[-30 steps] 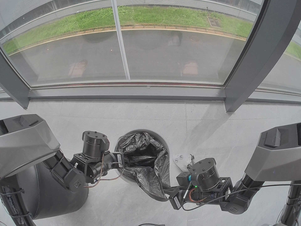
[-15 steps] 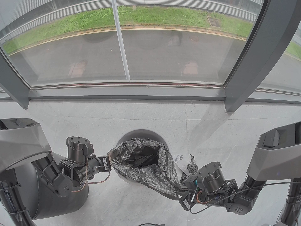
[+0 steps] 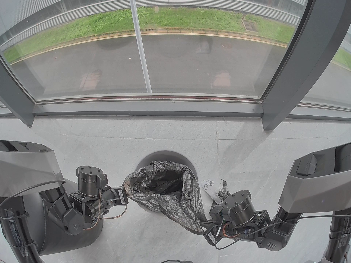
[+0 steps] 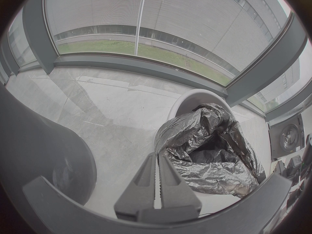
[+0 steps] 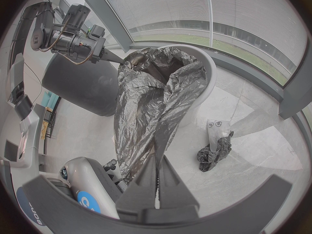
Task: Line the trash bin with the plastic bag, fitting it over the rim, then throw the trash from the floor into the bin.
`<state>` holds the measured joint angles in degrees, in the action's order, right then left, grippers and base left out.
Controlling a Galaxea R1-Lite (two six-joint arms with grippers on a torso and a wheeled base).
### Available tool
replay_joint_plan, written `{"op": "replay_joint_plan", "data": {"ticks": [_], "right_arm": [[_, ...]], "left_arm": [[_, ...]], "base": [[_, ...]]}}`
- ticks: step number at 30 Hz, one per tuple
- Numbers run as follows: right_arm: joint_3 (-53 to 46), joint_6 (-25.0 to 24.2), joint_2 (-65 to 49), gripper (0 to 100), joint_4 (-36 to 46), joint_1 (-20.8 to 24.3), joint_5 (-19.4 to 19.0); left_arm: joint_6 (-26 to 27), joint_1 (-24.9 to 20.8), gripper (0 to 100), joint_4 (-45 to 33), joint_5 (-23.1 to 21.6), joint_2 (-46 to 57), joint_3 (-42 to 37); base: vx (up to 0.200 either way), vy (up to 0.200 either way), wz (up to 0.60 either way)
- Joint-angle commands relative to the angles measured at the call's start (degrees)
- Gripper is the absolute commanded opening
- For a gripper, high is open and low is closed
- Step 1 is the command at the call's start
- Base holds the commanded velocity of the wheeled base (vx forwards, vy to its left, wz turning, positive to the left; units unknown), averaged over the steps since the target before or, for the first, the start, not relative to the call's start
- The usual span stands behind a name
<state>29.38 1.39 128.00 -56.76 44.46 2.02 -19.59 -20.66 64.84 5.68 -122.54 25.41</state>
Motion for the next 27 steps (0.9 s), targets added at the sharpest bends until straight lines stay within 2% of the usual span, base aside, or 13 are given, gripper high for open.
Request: {"op": "replay_joint_plan", "data": {"ticks": [1,19,22,27], "right_arm": [[1.2,-0.1,1.5,0,0.0,0.5,0.0],[-0.4,-0.1,-0.6,0,0.2,3.9,-1.4],[-1.2,0.1,-0.6,0,0.2,4.9,-1.4],[-1.0,0.1,-0.3,0,0.2,5.4,-1.4]], "left_arm": [[0.0,0.0,0,0.2,0.0,-0.3,-0.8],[1.0,0.2,0,0.0,-0.1,-0.3,0.3],[3.1,1.2,0,-0.2,-0.3,-0.3,0.3],[3.9,1.6,0,-0.3,-2.4,-0.1,0.1]], "base": [[0.0,0.0,0.0],[0.0,0.0,0.0],[0.0,0.0,0.0],[0.0,0.0,0.0]]}}
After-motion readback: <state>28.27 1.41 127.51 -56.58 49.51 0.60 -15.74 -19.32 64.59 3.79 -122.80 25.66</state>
